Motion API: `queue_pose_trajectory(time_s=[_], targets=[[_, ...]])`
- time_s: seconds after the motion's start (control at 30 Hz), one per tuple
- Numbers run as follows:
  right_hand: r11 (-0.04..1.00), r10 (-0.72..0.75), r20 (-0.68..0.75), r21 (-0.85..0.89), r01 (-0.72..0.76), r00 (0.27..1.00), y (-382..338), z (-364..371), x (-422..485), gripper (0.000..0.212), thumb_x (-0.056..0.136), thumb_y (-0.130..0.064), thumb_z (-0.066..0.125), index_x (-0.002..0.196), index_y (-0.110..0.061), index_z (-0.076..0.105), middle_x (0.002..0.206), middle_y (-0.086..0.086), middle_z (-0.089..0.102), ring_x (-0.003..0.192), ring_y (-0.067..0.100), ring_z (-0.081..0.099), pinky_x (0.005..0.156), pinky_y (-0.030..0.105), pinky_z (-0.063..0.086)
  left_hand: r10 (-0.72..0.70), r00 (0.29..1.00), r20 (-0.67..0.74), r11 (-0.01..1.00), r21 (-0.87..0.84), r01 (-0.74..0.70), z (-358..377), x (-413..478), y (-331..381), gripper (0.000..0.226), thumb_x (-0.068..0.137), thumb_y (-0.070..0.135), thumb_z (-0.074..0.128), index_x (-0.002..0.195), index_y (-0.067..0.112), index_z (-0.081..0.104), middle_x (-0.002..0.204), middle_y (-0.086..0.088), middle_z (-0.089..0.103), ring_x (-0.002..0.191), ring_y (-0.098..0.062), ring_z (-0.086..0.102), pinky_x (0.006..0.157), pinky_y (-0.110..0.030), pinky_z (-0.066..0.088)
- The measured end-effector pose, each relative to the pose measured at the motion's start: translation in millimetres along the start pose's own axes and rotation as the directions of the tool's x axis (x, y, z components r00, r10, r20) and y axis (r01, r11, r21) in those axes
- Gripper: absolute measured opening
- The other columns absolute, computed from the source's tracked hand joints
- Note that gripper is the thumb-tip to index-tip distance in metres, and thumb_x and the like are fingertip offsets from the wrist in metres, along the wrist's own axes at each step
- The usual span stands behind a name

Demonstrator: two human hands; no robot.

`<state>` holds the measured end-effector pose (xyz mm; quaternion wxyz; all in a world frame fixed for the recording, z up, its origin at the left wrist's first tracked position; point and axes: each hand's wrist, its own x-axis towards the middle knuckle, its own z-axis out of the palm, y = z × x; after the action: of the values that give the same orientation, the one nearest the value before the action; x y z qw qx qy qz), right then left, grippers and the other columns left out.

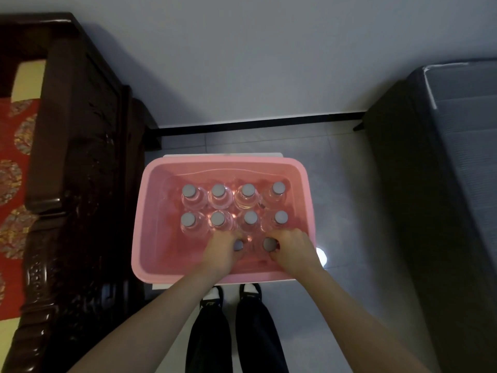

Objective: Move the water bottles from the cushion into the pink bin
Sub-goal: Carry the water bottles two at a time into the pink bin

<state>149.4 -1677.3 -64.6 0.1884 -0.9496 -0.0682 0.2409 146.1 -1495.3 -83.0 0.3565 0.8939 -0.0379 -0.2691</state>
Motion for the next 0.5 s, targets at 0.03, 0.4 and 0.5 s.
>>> queue_pose_trajectory(time_s=[0.03,0.4,0.5], targets=[[1.000,-0.001,-0.002,0.005,0.001,1.000,0.7,0.0,-0.7,0.018,0.072,-0.011,0.058,0.086,-0.017,0.067,0.083,0.010,0.070,0.078,0.033,0.062,0.059,0.028,0.033,-0.008,1.000,0.000,1.000,-0.019,0.008,0.9,-0.1,0.0,0.017,0.078,0.000,0.061,0.090,0.006,0.071,0.088,-0.009,0.070,0.089,-0.025,0.064,0.077,-0.027,0.047],[0.998,0.044,-0.057,0.043,-0.042,0.997,-20.2,-42.2,4.4,0.004,0.077,-0.016,0.056,0.075,-0.020,0.056,0.074,0.003,0.063,0.071,0.028,0.059,0.057,0.034,0.046,0.015,0.999,0.031,1.000,0.020,-0.016,-59.8,-7.5,10.6,0.036,0.082,0.027,0.069,0.115,0.016,0.067,0.112,0.000,0.070,0.104,-0.015,0.063,0.091,-0.032,0.049],[0.991,0.014,-0.280,0.130,0.024,0.960,-46.5,-82.7,9.8,0.015,0.081,-0.023,0.061,0.093,-0.022,0.069,0.091,0.004,0.070,0.085,0.029,0.064,0.072,0.038,0.053,0.053,0.990,-0.128,0.997,-0.043,-0.058,-120.0,-24.7,21.1,0.037,0.082,0.031,0.071,0.116,0.015,0.066,0.106,0.005,0.068,0.098,-0.007,0.062,0.088,-0.014,0.045]])
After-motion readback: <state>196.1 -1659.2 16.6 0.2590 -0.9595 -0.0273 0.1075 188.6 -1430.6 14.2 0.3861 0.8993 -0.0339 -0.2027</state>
